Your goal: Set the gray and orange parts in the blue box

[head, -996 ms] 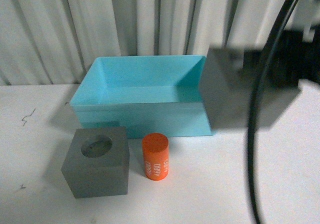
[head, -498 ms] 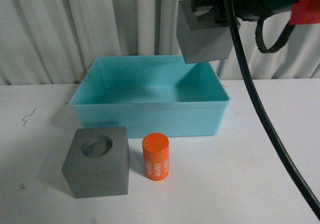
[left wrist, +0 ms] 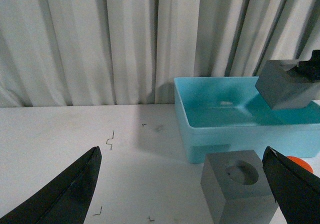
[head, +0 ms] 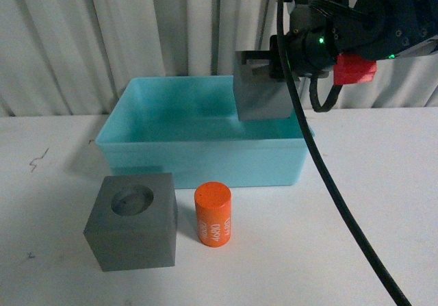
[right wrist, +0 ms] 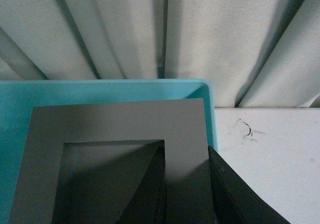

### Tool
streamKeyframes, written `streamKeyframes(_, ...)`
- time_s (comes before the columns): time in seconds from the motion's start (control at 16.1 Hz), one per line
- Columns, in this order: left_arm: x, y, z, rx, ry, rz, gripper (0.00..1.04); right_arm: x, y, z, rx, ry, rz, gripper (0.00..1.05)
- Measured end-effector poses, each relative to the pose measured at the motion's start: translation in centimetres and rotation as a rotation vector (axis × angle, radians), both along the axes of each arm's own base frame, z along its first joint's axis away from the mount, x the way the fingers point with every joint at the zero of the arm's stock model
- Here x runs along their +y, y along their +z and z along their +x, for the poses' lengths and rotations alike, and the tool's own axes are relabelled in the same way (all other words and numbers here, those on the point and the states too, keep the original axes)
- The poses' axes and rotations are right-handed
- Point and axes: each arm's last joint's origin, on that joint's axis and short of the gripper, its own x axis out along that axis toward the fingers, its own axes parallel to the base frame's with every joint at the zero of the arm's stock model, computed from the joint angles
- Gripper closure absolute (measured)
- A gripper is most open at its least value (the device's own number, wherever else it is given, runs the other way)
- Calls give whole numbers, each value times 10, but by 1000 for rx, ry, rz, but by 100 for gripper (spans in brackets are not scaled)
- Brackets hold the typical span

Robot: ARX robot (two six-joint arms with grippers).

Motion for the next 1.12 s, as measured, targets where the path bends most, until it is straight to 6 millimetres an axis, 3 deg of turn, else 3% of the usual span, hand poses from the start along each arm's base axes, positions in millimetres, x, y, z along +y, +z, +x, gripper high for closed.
streamKeyframes(0.37,0,0,0,0,0,0,7,16,8,3,-24,-6,29,86)
streamKeyframes(0.75,0,0,0,0,0,0,7,14,-29,6,64,-59,2,86)
streamKeyframes(0.81,0,0,0,0,0,0,7,14,-29,6,67,-56,3,79)
streamKeyframes(1.12,0,0,0,0,0,0,7,11,-26,3,32,-90,22,22)
